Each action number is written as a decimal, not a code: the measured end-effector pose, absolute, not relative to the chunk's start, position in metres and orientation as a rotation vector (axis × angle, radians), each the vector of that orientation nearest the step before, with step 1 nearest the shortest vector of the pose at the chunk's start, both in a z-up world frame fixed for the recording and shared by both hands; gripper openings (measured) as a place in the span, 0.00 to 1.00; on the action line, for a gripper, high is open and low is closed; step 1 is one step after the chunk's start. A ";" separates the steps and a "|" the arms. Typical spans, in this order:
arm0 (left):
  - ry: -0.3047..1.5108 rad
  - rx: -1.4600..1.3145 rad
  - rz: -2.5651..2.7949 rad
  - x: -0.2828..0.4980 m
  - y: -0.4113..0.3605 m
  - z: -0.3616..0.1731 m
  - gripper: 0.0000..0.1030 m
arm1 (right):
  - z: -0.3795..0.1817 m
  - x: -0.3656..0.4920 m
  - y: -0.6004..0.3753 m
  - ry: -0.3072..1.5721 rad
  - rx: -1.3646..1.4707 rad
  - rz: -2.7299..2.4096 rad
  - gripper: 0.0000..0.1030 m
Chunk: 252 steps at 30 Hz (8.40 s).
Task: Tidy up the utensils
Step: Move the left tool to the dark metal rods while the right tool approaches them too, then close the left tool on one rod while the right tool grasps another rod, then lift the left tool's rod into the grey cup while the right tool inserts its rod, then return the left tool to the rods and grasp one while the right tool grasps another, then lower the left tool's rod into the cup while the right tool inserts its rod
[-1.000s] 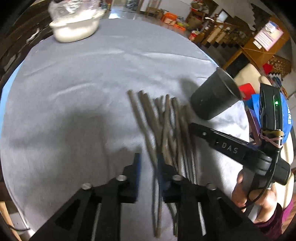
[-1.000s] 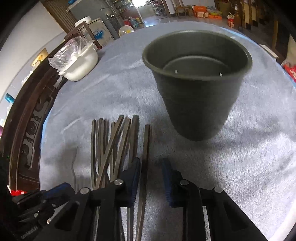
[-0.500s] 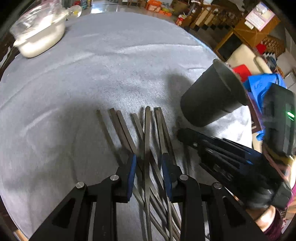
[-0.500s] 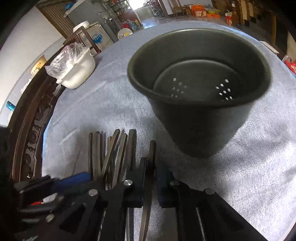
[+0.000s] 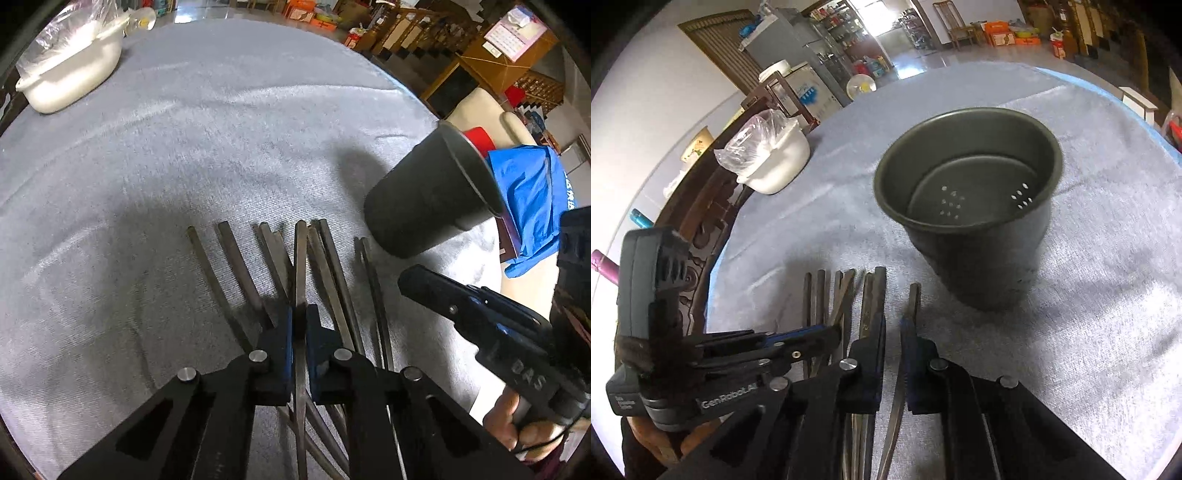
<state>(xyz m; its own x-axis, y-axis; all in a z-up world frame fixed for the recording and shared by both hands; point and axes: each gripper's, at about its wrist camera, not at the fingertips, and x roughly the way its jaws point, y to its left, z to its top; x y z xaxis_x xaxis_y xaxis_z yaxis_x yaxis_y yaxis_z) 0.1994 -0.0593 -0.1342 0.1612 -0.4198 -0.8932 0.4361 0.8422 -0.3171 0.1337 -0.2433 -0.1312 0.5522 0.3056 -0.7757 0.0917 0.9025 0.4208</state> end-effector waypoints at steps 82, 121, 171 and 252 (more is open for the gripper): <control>0.453 -0.166 -0.448 0.170 -0.107 0.098 0.06 | 0.074 0.096 -0.314 -0.129 0.396 -0.219 0.08; 1.039 -0.159 -0.250 0.131 0.036 -0.069 0.58 | -0.071 0.041 -0.232 0.633 0.360 0.329 0.34; 1.231 -0.121 -0.391 0.211 -0.016 -0.134 0.19 | -0.155 0.163 -0.211 1.054 0.274 0.054 0.17; 0.368 -0.241 -0.485 0.121 -0.060 0.127 0.05 | 0.098 0.046 -0.311 0.000 0.346 -0.042 0.08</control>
